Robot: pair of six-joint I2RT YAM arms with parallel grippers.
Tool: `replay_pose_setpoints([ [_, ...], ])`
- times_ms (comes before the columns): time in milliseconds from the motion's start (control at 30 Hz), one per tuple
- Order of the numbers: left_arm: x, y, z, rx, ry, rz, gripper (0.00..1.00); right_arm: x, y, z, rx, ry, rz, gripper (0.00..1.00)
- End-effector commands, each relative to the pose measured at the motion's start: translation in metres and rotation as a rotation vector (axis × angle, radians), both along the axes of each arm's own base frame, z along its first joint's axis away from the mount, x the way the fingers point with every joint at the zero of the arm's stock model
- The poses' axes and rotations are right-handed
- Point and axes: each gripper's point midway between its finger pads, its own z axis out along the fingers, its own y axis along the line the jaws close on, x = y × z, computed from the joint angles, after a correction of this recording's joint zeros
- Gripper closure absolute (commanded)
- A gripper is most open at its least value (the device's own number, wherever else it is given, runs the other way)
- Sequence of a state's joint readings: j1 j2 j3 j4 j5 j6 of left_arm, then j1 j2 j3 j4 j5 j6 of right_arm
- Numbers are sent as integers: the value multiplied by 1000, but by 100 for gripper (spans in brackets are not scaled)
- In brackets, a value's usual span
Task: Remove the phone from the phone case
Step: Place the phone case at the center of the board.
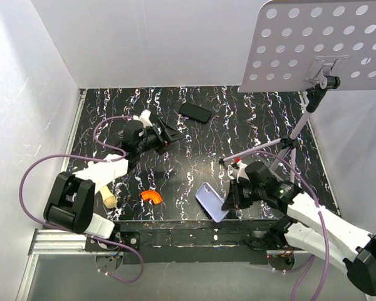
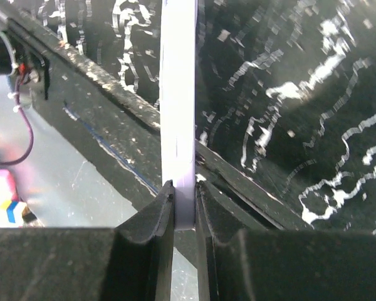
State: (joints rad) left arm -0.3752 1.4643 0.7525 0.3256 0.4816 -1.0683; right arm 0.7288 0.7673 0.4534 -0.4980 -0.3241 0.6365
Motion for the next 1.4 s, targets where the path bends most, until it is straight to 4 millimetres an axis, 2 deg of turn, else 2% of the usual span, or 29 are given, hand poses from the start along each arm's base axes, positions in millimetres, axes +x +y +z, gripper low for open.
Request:
replay_pose_setpoints([
  [0, 6, 20, 42, 134, -174, 52, 23, 17, 38, 51, 132, -173, 250, 99],
  [67, 7, 30, 48, 206, -207, 76, 23, 17, 50, 51, 141, -140, 338, 99],
  [100, 6, 35, 46, 246, -203, 84, 23, 20, 56, 45, 130, -97, 360, 99],
  [200, 3, 45, 41, 330, -171, 89, 23, 22, 80, 45, 220, -46, 425, 99],
  [333, -1, 51, 39, 349, -153, 96, 22, 36, 106, 46, 269, -64, 455, 99],
  [433, -1, 54, 35, 354, -134, 104, 22, 38, 126, 48, 298, -45, 471, 99],
  [600, 0, 57, 31, 354, -115, 110, 22, 40, 148, 22, 238, -27, 360, 99],
  [633, 1, 59, 32, 354, -112, 124, 22, 36, 151, 19, 240, -34, 358, 99],
  [833, 7, 54, 36, 267, -97, 173, 22, 31, 135, -8, 142, -21, 310, 99],
  [900, 8, 50, 35, 245, -80, 165, 23, 30, 132, -9, 135, -27, 304, 99],
  [1033, 9, 43, 33, 216, -56, 147, 24, 30, 126, -4, 146, -60, 292, 99],
  [1133, 9, 44, 34, 214, -58, 152, 23, 21, 125, -1, 184, -62, 327, 99],
  [1367, 8, 44, 33, 217, -61, 153, 24, 10, 135, 30, 339, -97, 401, 99],
])
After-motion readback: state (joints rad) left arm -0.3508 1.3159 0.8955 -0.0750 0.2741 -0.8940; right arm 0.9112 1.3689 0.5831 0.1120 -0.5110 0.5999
